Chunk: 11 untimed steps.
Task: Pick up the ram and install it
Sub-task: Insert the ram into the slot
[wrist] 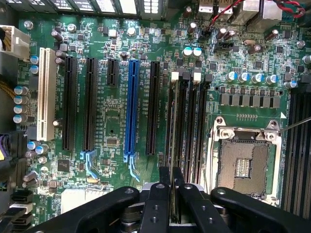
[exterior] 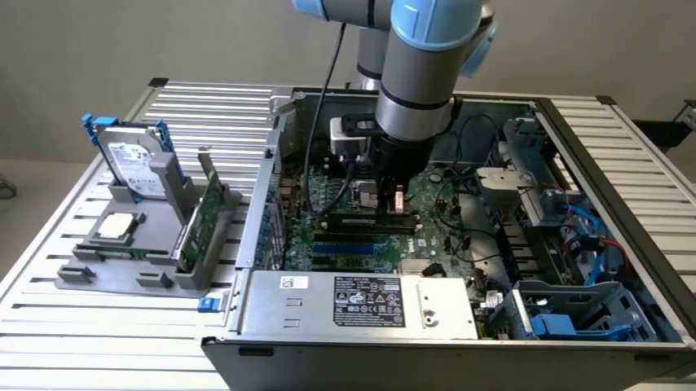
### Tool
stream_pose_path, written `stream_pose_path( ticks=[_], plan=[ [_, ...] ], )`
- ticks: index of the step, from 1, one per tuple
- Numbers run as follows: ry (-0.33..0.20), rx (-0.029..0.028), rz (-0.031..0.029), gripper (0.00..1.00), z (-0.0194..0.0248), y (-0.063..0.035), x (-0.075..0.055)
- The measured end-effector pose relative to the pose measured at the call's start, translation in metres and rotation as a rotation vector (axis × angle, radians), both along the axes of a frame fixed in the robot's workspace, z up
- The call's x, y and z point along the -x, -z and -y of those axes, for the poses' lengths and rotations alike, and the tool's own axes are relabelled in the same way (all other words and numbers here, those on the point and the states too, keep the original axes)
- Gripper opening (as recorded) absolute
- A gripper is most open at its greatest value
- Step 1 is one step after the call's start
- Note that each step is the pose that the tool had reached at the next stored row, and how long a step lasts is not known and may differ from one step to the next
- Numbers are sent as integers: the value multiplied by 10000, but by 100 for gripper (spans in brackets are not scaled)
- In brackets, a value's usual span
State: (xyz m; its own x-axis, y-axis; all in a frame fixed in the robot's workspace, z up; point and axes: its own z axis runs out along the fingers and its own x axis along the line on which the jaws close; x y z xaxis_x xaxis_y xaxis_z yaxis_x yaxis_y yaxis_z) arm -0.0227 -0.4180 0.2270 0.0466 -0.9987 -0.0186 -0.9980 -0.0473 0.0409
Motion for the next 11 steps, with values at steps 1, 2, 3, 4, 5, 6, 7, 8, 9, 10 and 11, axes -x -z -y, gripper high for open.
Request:
stream_pose_path(
  ticks=[1, 2, 3, 4, 5, 6, 7, 8, 9, 10, 11],
  plan=[
    [0, -1, 1, 14, 0, 7, 0],
    [0, -1, 0, 14, 0, 8, 0],
    [0, 0, 1, 14, 0, 10, 0],
    [0, -1, 1, 14, 0, 12, 0],
    [0, 0, 0, 14, 0, 14, 0],
    [0, -1, 1, 14, 0, 16, 0],
    [0, 0, 0, 14, 0, 19, 0],
    [0, 1, 0, 14, 0, 21, 0],
    [0, 2, 1, 14, 0, 23, 0],
    [0, 2, 1, 14, 0, 27, 0],
    [0, 3, 1, 14, 0, 30, 0]
  ],
)
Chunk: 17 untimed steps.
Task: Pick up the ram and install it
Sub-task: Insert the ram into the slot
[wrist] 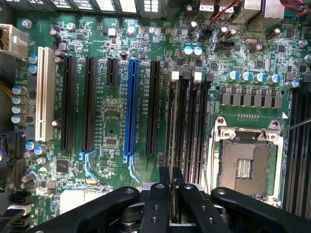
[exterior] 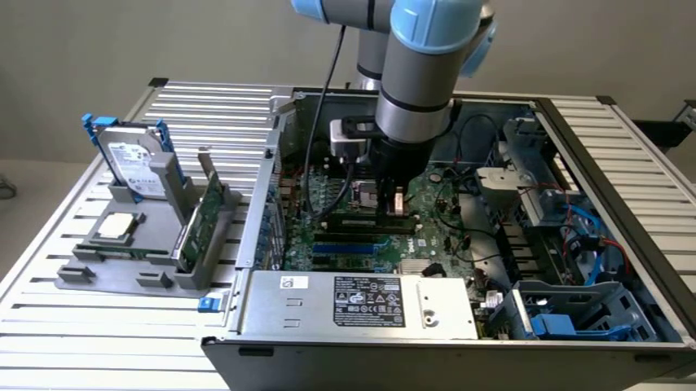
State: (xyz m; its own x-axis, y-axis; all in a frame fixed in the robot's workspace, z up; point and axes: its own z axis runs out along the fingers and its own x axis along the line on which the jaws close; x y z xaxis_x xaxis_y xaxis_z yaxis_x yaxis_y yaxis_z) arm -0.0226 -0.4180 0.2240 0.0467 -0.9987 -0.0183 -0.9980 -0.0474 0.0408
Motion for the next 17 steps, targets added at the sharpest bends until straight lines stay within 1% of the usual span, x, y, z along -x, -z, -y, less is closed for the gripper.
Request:
stream_pose_path(
  ticks=[9, 11, 13, 14, 16, 17],
  plan=[
    [0, 6, -2, 14, 1, 31, 0],
    [1, 4, -1, 16, 0, 34, 1],
    [1, 3, -1, 28, 0, 35, 0],
    [1, 2, -1, 28, 0, 35, 0],
    [1, 1, -1, 40, 0, 16, 3],
    [0, 2, -1, 40, 0, -6, 6]
  ],
)
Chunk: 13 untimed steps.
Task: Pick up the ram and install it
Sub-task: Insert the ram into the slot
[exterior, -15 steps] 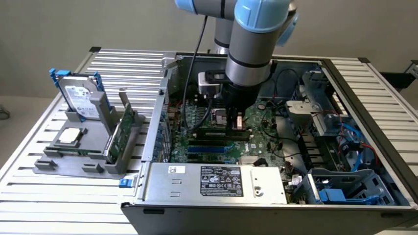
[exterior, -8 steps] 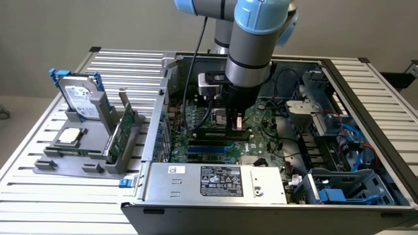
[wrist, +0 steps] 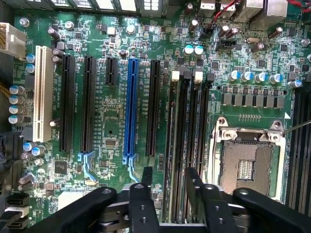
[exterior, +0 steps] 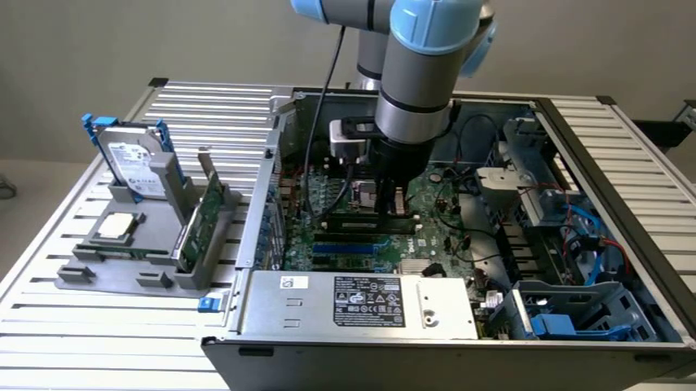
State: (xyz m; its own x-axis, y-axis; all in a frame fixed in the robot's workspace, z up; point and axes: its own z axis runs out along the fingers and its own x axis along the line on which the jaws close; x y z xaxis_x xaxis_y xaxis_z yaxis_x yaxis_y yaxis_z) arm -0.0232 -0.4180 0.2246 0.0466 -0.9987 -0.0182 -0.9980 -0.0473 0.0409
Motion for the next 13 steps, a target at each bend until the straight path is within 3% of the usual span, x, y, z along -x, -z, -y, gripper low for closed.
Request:
stream_pose_path(
  ticks=[1, 8, 10, 12, 13],
  plan=[
    [0, 1, 1, 46, 0, -29, 4],
    [0, 0, -1, 46, 0, -316, 55],
    [0, 1, -5, 44, 0, -365, 77],
    [1, -3, -6, 31, 0, -383, 106],
    [2, -7, -5, 31, 0, -383, 123]
  ],
)
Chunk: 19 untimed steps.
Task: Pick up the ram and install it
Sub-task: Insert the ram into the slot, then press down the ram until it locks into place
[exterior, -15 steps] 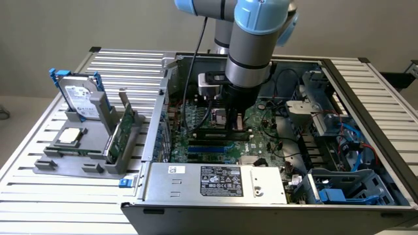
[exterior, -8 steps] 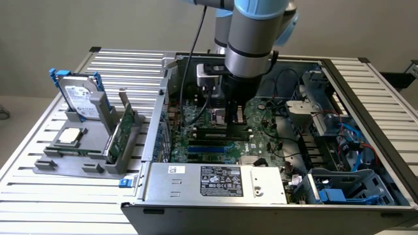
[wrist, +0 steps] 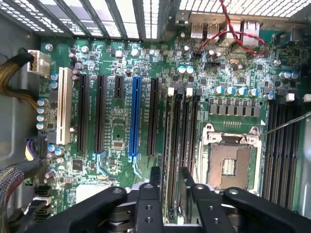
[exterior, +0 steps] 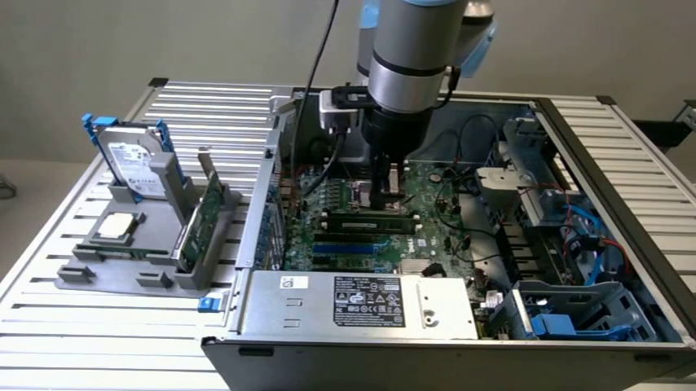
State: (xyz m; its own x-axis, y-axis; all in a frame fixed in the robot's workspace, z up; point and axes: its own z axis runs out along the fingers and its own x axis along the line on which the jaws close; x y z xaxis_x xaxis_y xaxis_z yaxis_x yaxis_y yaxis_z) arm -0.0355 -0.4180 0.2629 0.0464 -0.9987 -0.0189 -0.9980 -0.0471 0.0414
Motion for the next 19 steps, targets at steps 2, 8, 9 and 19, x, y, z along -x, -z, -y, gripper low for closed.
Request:
stream_pose_path(
  ticks=[2, 8, 9, 19],
  plan=[
    [1, 0, 0, 19, 0, 0, 36],
    [0, 1, -2, 11, 0, -1, 81],
    [0, 1, -1, 11, 0, 0, 82],
    [1, 1, -1, 11, 0, -1, 85]
  ],
)
